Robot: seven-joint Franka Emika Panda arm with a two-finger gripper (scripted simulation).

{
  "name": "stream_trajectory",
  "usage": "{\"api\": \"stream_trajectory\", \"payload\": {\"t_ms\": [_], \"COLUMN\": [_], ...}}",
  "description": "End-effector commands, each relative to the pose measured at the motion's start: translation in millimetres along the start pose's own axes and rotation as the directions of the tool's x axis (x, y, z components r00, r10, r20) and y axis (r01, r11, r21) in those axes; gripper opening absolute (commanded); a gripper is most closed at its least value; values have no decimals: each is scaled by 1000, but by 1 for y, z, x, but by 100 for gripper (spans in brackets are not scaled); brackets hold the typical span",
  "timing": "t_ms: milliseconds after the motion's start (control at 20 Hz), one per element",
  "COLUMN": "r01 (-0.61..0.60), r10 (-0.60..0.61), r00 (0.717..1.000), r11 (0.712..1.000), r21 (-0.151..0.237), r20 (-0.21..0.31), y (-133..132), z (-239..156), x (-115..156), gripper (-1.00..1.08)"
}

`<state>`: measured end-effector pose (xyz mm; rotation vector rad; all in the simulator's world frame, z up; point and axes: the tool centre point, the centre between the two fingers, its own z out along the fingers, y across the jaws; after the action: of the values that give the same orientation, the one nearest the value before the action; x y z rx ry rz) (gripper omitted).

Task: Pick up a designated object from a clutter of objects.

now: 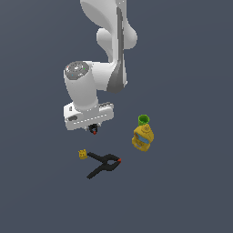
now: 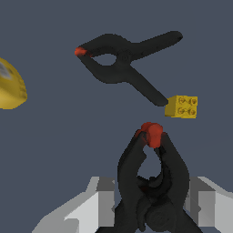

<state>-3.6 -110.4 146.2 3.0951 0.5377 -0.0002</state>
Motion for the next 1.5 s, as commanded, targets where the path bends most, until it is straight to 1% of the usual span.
{"api": "stream_trajectory", "payload": {"t_ms": [0, 1000, 1200, 1450], "r01": [0, 0, 1, 1], "r10": [0, 0, -1, -1], "r00": [1000, 1000, 1000, 1000], "r11": [1000, 1000, 1000, 1000], "r21": [-1, -4, -2, -1], "r20": [0, 1, 1, 0], "y": [-20, -184, -210, -234], "z": [-22, -212, -244, -272], "x": [2, 23, 28, 34], "gripper": [-100, -100, -100, -100]}}
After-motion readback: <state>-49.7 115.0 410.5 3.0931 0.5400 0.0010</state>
